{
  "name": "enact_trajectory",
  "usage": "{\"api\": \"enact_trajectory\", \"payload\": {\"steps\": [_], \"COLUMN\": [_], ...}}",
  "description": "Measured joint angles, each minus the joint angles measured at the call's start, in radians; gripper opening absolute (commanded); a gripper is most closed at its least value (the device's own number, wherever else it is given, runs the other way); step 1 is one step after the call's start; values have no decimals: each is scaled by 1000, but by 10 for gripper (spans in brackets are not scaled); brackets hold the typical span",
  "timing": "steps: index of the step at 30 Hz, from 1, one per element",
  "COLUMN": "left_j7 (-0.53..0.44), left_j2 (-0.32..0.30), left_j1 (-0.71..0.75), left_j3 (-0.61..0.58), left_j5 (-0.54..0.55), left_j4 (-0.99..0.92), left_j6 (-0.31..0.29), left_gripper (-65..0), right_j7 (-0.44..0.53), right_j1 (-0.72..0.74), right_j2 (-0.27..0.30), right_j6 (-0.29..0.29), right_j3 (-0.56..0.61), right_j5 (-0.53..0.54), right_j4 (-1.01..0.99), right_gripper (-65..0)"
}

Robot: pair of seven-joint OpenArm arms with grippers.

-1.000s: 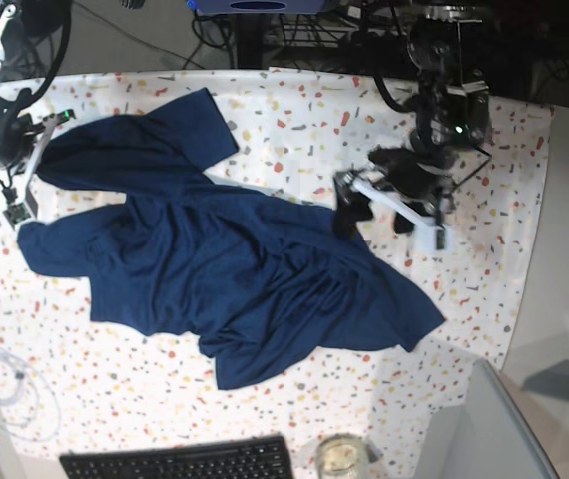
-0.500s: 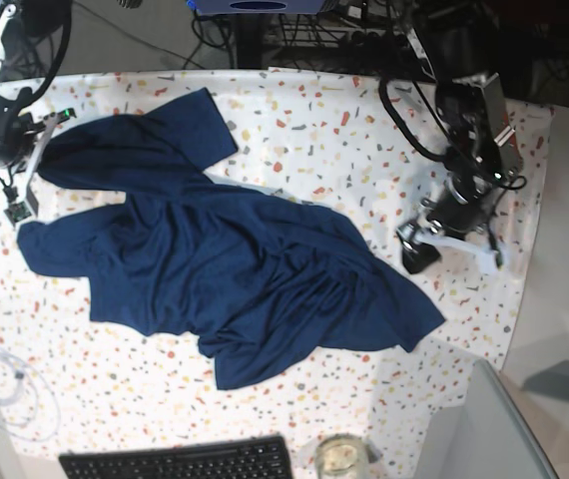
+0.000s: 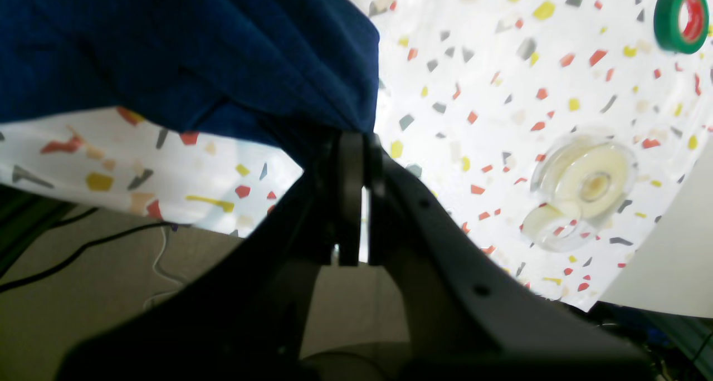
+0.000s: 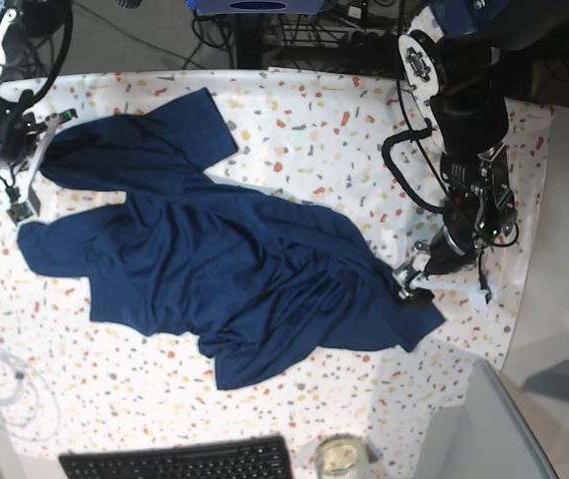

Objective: Layout the t-shirt on the table in an organized manner, then fold the t-shirt properly
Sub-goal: 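Grasp the shirt edge with the left gripper and drag it outward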

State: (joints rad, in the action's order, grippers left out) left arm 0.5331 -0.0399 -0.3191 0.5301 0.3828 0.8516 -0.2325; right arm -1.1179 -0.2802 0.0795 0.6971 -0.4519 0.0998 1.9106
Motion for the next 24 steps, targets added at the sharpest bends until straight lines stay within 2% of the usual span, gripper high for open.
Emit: {"api": "enact_trajectory", "payload": {"steps": [5, 14, 16, 23, 24], "left_j7": [-15, -28, -30, -38, -40], "left_j2": [-6, -8, -8, -13, -13], "left_j1": [-44, -38, -35, 10, 12], "left_j3": [-1, -1, -2, 2, 5], "left_j5": [8, 14, 13, 33, 35], "left_j4": [-81, -87, -90, -99, -99], "left_j6": [-6, -13, -11, -12, -12], "left_gripper": [-140, -156, -232, -650, -650], "right_j7": [-1, -1, -1, -1, -1], "right_j1": [0, 0, 1, 3, 3], "right_j2": [0, 0, 0, 0, 0], "right_j6": [0, 0, 0, 0, 0], "right_j3": [0, 0, 0, 0, 0], "right_j5": [0, 0, 0, 0, 0], "right_j4": [0, 0, 0, 0, 0], "right_gripper": [-648, -648, -648, -648, -648]}}
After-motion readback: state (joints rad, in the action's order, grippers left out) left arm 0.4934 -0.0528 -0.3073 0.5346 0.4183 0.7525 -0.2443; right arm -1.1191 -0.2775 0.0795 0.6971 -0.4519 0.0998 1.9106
